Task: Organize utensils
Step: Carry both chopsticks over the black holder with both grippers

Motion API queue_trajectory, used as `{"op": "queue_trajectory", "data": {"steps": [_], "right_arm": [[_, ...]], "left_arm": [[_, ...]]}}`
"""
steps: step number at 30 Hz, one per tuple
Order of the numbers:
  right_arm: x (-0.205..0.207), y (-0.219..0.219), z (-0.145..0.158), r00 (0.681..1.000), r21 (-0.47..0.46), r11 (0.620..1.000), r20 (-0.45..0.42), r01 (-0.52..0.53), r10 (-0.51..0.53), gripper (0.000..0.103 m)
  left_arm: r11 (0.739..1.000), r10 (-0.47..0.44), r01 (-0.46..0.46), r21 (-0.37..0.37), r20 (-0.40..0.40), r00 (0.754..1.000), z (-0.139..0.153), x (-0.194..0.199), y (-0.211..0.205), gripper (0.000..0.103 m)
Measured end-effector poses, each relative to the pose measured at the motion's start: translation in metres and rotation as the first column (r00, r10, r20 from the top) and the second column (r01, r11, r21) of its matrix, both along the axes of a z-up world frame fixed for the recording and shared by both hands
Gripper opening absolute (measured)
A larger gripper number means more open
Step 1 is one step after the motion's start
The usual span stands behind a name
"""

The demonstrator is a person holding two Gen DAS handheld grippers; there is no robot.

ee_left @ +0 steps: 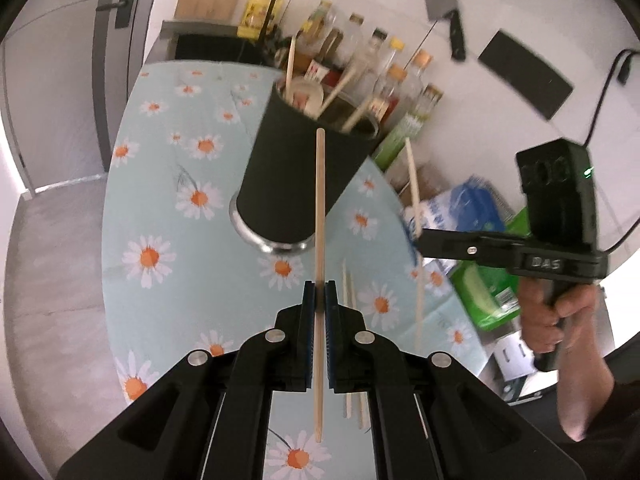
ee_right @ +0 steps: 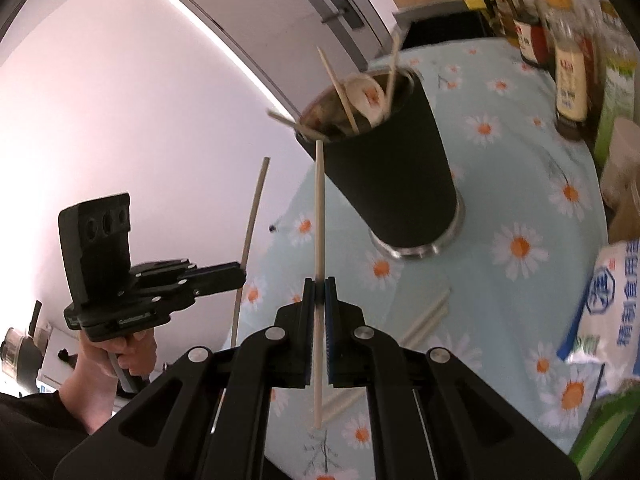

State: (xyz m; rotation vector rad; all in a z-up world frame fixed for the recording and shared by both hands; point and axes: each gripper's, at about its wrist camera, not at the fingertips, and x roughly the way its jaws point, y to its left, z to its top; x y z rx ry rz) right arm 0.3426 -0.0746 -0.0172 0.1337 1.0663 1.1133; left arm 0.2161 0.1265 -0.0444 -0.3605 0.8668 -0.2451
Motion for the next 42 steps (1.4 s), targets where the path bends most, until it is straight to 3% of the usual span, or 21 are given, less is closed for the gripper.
{"op": "queue_trajectory", "data": {"steps": [7, 14, 24, 30, 36, 42], "right_arm": [[0.005, -0.001, 0.018, 0.997, 0.079, 0.995, 0.057, 0.055, -0.060, 0.006], [0.011, -0.003, 0.047, 0.982, 0.160, 0.981, 0.135, 0.111, -0.134, 0.006], [0.034, -0.004, 0.086, 0.938, 0.262, 0.945, 0.231, 0.194, -0.257, 0.006], [0.049, 0.002, 0.104, 0.925, 0.292, 0.937, 0.264, 0.192, -0.272, 0.006], [0.055, 0.011, 0.112, 0.907, 0.306, 0.935, 0.317, 0.179, -0.278, 0.006], [0.060, 0.014, 0.119, 0.876, 0.341, 0.916, 0.351, 0.210, -0.331, 0.006]], "left_arm": [[1.000, -0.014, 0.017, -0.025, 0.101, 0.995, 0.023, 0.001, 0.015, 0.004], [0.998, -0.011, 0.023, -0.052, 0.223, 0.975, 0.052, 0.015, 0.023, 0.004], [0.998, 0.011, 0.014, -0.065, 0.369, 0.930, 0.079, 0.043, 0.032, 0.004], [0.997, 0.028, 0.007, -0.078, 0.437, 0.899, 0.091, 0.061, 0.035, 0.004], [1.000, 0.029, -0.020, -0.022, 0.511, 0.859, 0.102, 0.071, 0.031, 0.004], [0.999, 0.036, -0.020, -0.036, 0.546, 0.837, 0.106, 0.085, 0.032, 0.004]]}}
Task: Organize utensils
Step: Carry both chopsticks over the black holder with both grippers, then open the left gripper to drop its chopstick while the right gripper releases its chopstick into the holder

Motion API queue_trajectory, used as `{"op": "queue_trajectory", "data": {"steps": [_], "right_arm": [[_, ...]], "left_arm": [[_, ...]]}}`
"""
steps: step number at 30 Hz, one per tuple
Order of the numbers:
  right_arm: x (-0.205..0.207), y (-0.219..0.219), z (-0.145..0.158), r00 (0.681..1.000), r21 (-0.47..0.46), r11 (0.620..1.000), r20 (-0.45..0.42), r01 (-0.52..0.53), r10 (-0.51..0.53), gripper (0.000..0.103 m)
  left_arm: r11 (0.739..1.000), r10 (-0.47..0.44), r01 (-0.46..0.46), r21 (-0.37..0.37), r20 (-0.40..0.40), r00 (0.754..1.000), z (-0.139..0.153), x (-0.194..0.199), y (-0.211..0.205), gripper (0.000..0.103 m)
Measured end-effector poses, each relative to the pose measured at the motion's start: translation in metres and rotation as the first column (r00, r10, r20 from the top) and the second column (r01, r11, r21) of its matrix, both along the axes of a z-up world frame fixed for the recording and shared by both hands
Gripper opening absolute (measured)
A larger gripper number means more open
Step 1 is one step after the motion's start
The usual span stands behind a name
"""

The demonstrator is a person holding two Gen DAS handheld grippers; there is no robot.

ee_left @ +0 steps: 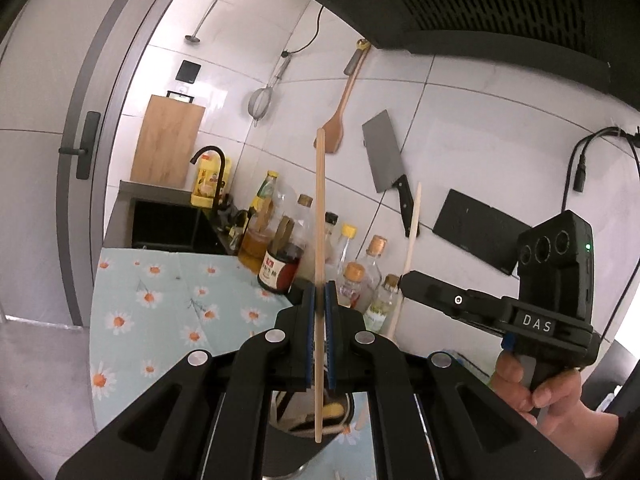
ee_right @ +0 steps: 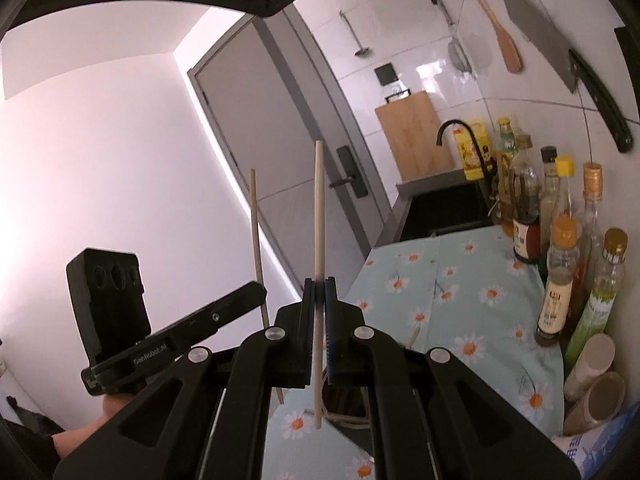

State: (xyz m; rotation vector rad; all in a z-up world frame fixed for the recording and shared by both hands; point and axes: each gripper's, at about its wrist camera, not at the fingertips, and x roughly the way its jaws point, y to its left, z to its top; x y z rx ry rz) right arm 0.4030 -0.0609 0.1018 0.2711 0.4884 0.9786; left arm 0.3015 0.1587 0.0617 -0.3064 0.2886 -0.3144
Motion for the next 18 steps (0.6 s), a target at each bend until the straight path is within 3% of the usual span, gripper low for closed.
{"op": "queue_trajectory", "data": {"steps": [4, 12, 18], "right_arm": [[0.007, -0.003, 0.001, 0.996, 0.029, 0.996, 0.033, 0.081, -0.082, 0.006], [0.018, 0.002, -0.014, 0.990, 0.025, 0.990, 0.021, 0.136, -0.136, 0.006], [0.021, 0.013, -0.034, 0.984, -0.023, 0.984, -0.006, 0.176, -0.176, 0.006]], "left_arm": [[0.998, 0.060, -0.061, 0.026, 0.044, 0.997, -0.001, 0.006, 0.000, 0.004], [0.995, 0.095, -0.092, -0.031, 0.101, 0.990, -0.013, 0.009, 0.001, 0.004], [0.994, 0.110, -0.108, -0.026, 0.073, 0.991, -0.029, 0.015, -0.003, 0.004]]}}
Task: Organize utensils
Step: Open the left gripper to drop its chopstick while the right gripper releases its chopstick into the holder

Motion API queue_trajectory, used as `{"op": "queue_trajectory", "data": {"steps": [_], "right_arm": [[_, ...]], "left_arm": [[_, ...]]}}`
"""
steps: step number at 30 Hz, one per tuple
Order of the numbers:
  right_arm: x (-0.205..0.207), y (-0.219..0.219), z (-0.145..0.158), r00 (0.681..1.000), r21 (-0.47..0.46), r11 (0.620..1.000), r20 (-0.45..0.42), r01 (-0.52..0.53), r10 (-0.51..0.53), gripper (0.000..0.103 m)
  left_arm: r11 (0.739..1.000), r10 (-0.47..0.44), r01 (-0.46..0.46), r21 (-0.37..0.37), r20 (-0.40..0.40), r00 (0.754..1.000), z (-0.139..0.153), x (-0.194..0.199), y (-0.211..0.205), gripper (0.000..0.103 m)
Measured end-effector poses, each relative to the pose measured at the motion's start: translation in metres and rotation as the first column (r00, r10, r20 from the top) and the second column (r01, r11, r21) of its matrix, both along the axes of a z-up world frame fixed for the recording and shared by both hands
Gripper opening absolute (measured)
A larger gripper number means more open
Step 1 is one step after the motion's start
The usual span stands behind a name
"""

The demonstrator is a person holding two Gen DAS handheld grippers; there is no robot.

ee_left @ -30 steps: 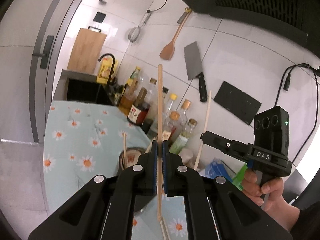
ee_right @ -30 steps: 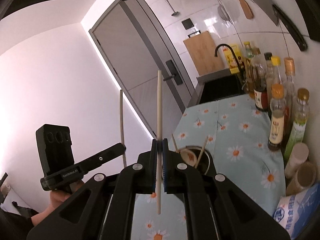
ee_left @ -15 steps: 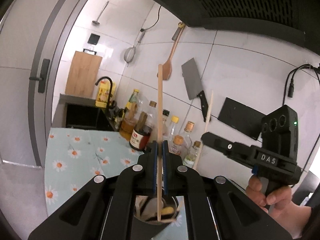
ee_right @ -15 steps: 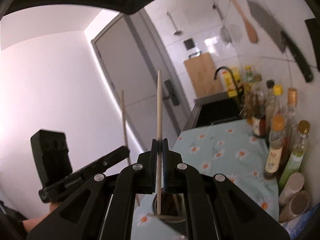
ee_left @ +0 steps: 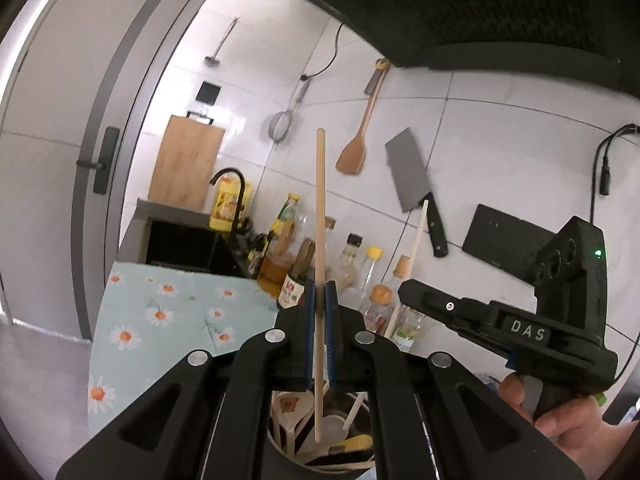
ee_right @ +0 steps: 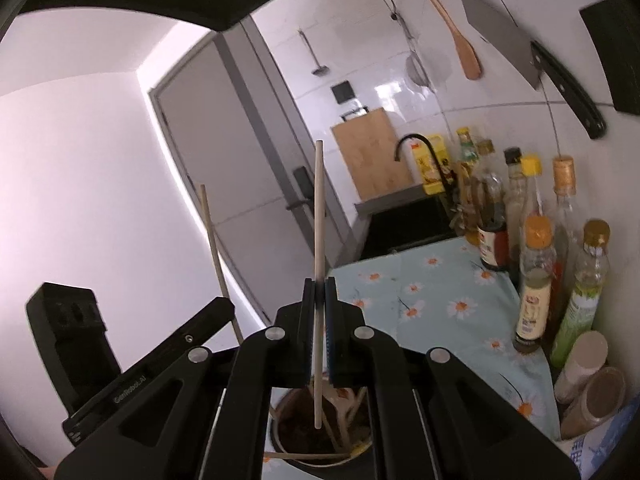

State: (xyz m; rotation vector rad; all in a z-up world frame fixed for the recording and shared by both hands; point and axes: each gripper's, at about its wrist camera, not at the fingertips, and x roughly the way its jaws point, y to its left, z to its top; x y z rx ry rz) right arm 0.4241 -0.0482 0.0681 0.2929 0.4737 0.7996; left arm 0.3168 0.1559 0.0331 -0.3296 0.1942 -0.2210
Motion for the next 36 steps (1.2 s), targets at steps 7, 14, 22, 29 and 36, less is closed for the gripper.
{"op": "queue_trajectory", "data": {"steps": [7, 14, 22, 29, 36], "right_arm": [[-0.002, 0.010, -0.016, 1.000, -0.041, 0.999, -0.018, 0.010, -0.010, 0.006], [-0.008, 0.021, -0.031, 1.000, -0.092, 0.996, -0.025, -0.011, 0.008, 0.006], [-0.013, 0.023, -0.043, 0.999, -0.107, 0.994, -0.047, -0.016, 0.011, 0.006], [-0.014, 0.016, -0.046, 0.996, -0.085, 0.996, -0.089, -0.015, 0.007, 0.026], [-0.020, 0.007, -0.042, 0.996, -0.075, 0.997, -0.088, -0.001, -0.005, 0.027]], "left_arm": [[1.000, 0.001, -0.001, -0.001, -0.032, 0.999, -0.018, 0.006, 0.001, 0.004], [1.000, 0.001, -0.001, 0.003, -0.051, 0.999, -0.033, 0.005, -0.001, 0.004], [1.000, -0.003, 0.004, 0.022, -0.073, 0.997, -0.041, 0.001, -0.005, 0.004], [1.000, 0.013, -0.012, 0.012, -0.087, 0.996, -0.042, -0.004, -0.001, 0.005], [1.000, 0.012, -0.012, 0.006, -0.086, 0.996, -0.040, -0.011, 0.000, 0.021]]}}
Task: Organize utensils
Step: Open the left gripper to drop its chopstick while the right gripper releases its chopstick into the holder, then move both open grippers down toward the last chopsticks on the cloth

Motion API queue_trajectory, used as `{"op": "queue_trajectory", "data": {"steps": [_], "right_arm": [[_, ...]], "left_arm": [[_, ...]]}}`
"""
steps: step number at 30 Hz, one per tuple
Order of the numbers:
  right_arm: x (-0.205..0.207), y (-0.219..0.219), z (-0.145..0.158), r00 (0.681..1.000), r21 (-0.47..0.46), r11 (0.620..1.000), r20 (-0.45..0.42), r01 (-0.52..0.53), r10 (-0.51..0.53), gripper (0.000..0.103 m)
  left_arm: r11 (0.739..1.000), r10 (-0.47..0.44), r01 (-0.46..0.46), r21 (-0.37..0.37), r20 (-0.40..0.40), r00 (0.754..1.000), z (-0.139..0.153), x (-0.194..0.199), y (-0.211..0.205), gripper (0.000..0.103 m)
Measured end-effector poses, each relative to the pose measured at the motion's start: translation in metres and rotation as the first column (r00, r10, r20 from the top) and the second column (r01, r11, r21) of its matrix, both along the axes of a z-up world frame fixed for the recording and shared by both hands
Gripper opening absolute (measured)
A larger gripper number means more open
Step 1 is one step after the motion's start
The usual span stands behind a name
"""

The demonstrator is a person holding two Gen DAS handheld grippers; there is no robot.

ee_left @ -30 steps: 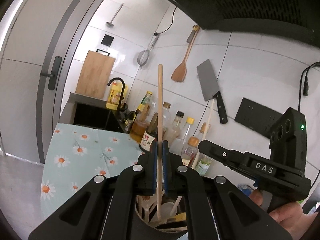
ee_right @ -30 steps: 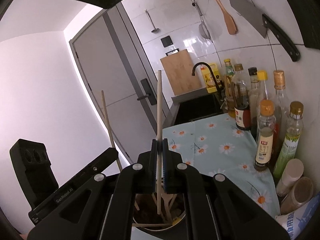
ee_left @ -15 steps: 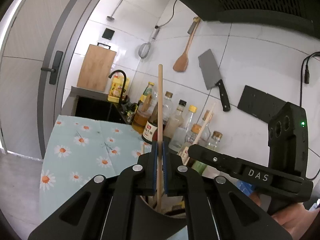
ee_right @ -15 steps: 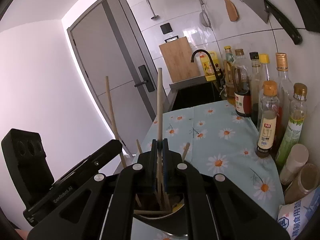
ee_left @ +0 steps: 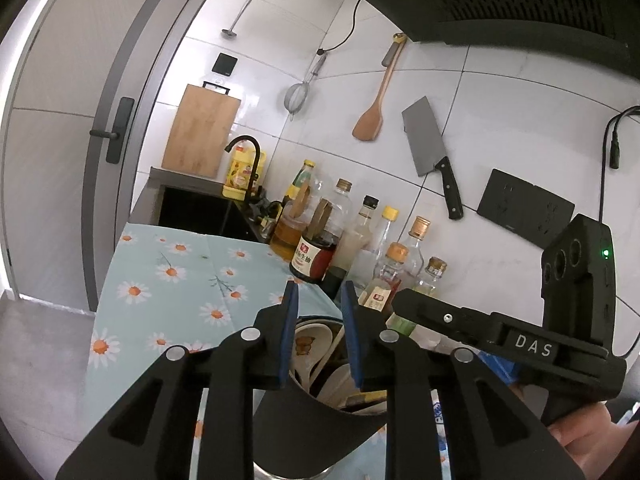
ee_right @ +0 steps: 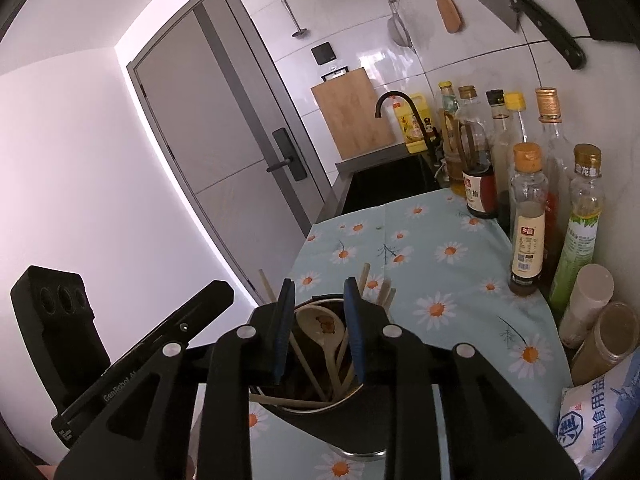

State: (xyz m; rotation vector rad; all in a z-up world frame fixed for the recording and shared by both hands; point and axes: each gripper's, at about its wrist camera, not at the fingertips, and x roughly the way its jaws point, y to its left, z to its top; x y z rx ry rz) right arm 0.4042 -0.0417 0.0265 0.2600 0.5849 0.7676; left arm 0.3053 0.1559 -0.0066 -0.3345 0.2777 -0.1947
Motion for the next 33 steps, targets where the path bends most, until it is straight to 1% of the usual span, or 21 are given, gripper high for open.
{"op": "queue_trajectory", "data": {"steps": [3, 5, 10, 11, 12, 14, 15, 16, 17, 20, 21, 23, 25, 27, 31, 33], "right_arm": [[-0.004, -0.003, 0.004, 1.000, -0.001, 1.000, 0.006, 0.003, -0.003, 0.027], [-0.006, -0.006, 0.007, 1.000, 0.003, 1.000, 0.006, 0.002, -0.002, 0.030], [-0.020, -0.018, 0.012, 1.000, 0.004, 1.000, -0.006, -0.004, 0.004, 0.030], [-0.023, -0.023, 0.013, 1.000, 0.007, 1.000, -0.010, -0.003, 0.003, 0.030], [-0.026, -0.028, 0.014, 1.000, 0.015, 1.000, -0.013, -0.005, 0.005, 0.032], [-0.033, -0.038, 0.016, 1.000, 0.028, 1.000, -0.017, 0.002, -0.002, 0.044], [-0.036, -0.042, 0.017, 1.000, 0.029, 1.000, -0.022, 0.002, -0.002, 0.047], [-0.039, -0.046, 0.017, 1.000, 0.029, 1.000, -0.029, -0.001, 0.002, 0.052], [-0.041, -0.049, 0.017, 0.999, 0.029, 1.000, -0.038, -0.003, 0.005, 0.052], [-0.049, -0.059, 0.012, 0.996, -0.015, 1.000, -0.085, 0.017, -0.018, 0.052], [-0.051, -0.063, 0.008, 0.993, -0.025, 1.000, -0.113, 0.017, -0.020, 0.052], [-0.054, -0.069, 0.000, 0.986, -0.023, 1.000, -0.166, 0.011, -0.014, 0.052], [-0.055, -0.075, -0.009, 0.973, 0.000, 1.000, -0.229, 0.004, -0.004, 0.052], [-0.054, -0.076, -0.021, 0.954, -0.017, 1.000, -0.299, 0.005, -0.010, 0.052], [-0.055, -0.076, -0.041, 0.915, -0.046, 0.999, -0.404, -0.005, -0.014, 0.052], [-0.057, -0.073, -0.053, 0.888, -0.075, 0.997, -0.459, -0.014, -0.022, 0.052]], "left_arm": [[1.000, -0.003, 0.003, 0.001, 0.003, 1.000, 0.002, -0.004, -0.001, 0.021], [1.000, -0.004, 0.004, 0.000, 0.006, 1.000, 0.005, -0.007, -0.001, 0.021], [1.000, -0.015, 0.015, 0.015, 0.036, 0.999, 0.016, -0.026, -0.005, 0.022], [1.000, -0.015, 0.014, 0.020, 0.040, 0.999, 0.019, -0.031, -0.005, 0.027], [1.000, -0.011, 0.010, 0.024, 0.044, 0.999, 0.021, -0.036, -0.006, 0.035], [1.000, -0.006, 0.004, 0.027, 0.051, 0.999, 0.025, -0.045, -0.005, 0.037], [1.000, -0.010, 0.008, 0.030, 0.052, 0.999, 0.027, -0.050, -0.006, 0.037], [0.999, -0.013, 0.011, 0.035, 0.051, 0.999, 0.029, -0.054, -0.006, 0.037], [0.999, -0.013, 0.011, 0.044, 0.050, 0.999, 0.030, -0.060, -0.007, 0.037], [0.998, -0.020, 0.017, 0.067, 0.039, 0.999, 0.030, -0.073, -0.010, 0.040], [0.997, -0.023, 0.021, 0.075, 0.029, 0.999, 0.029, -0.079, -0.012, 0.040], [0.996, -0.026, 0.025, 0.090, 0.006, 1.000, 0.026, -0.085, -0.016, 0.040], [0.994, -0.016, 0.018, 0.108, -0.023, 1.000, 0.020, -0.092, -0.020, 0.040], [0.994, -0.018, 0.023, 0.110, -0.048, 0.999, 0.015, -0.096, -0.022, 0.040], [0.993, -0.014, 0.024, 0.114, -0.089, 0.996, 0.003, -0.104, -0.026, 0.040], [0.991, -0.010, 0.023, 0.128, -0.106, 0.994, -0.002, -0.109, -0.030, 0.040]]}}
